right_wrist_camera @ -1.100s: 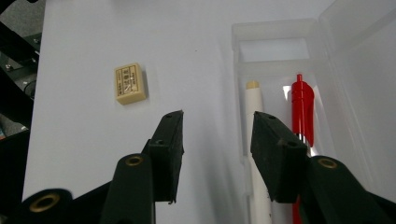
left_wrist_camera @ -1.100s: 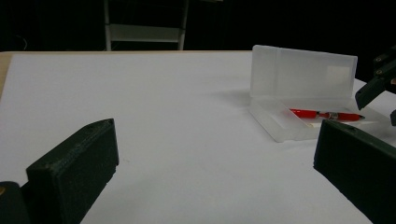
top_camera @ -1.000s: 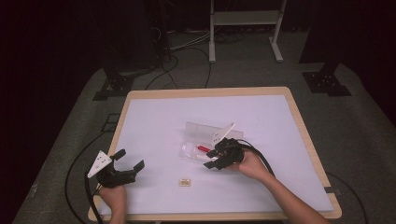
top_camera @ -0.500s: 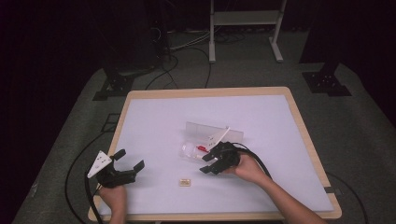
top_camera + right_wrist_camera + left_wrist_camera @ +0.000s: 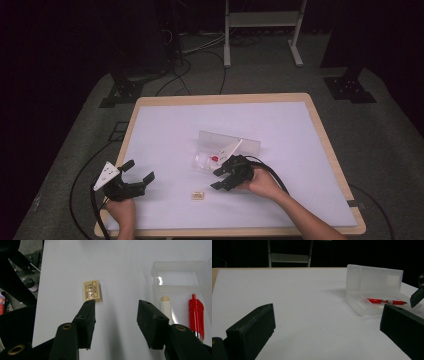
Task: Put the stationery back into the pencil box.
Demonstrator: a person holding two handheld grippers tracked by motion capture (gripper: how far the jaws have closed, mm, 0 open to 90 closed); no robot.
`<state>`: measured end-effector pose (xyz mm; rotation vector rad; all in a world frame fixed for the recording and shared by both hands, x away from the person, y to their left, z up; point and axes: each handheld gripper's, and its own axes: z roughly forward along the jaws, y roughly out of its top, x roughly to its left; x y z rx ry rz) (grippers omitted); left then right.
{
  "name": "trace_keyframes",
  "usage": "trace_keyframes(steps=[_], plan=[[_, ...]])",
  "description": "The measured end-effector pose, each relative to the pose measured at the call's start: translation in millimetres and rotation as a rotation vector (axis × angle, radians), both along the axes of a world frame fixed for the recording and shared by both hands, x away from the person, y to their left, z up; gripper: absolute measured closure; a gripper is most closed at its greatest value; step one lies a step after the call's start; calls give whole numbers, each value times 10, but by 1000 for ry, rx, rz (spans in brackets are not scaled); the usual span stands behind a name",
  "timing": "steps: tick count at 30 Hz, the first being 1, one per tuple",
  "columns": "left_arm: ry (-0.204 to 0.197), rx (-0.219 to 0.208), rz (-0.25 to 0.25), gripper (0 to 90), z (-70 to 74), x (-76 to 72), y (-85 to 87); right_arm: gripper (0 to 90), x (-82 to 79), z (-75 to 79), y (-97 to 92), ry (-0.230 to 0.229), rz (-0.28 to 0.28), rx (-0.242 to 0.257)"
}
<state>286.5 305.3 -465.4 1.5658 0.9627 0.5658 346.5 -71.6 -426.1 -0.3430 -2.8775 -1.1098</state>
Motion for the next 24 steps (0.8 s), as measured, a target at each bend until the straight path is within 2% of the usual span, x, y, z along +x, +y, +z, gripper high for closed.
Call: trace_keyframes(steps=[24], plan=[[0, 0, 0, 0, 0, -1, 0, 477, -103, -137, 273, 25, 61, -1]])
